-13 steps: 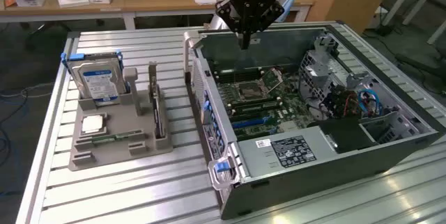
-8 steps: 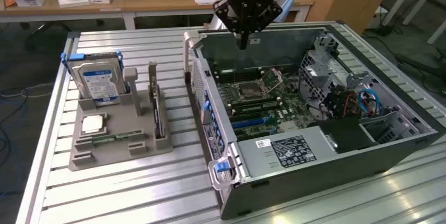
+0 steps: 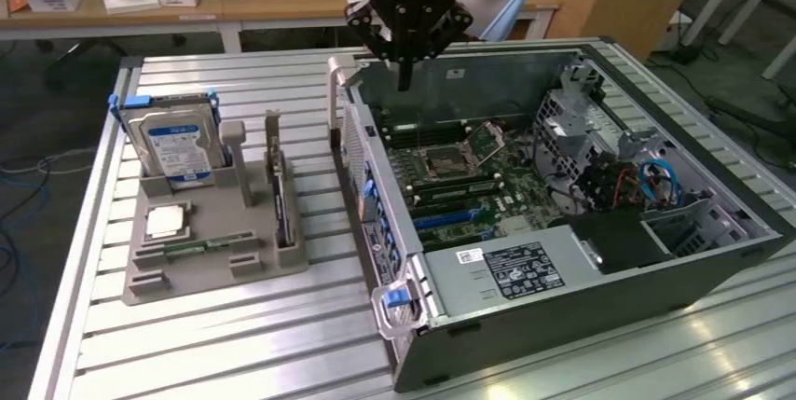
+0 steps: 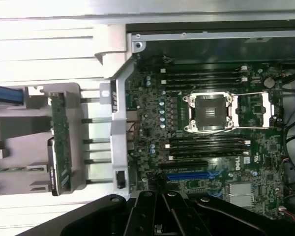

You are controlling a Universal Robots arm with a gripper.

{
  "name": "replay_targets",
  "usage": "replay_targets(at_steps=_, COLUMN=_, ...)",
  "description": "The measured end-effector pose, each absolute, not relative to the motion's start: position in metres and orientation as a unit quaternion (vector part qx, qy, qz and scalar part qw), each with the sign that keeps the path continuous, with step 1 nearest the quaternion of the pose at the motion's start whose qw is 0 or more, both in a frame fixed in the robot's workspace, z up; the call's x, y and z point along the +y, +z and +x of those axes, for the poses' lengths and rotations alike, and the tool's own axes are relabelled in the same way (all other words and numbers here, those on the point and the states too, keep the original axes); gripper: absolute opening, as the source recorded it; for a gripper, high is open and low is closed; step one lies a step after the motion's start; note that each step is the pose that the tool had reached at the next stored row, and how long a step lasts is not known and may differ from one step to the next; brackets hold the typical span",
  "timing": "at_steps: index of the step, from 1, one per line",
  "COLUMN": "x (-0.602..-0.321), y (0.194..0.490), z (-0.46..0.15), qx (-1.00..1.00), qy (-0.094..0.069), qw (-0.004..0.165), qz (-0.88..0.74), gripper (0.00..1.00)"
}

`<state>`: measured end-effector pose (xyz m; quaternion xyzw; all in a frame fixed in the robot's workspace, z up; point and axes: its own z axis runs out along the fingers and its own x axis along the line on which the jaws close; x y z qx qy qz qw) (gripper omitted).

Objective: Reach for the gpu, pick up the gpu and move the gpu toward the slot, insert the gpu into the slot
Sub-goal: 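Reach for the gpu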

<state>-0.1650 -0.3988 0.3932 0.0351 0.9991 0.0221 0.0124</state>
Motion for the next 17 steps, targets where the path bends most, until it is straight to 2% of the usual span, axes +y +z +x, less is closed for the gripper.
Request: replay_targets(at_steps=17, x=-0.399, y=0.392, z=-0.241, qx=0.999, qy=0.022, qw=0.012, qz=0.035, gripper=0.10)
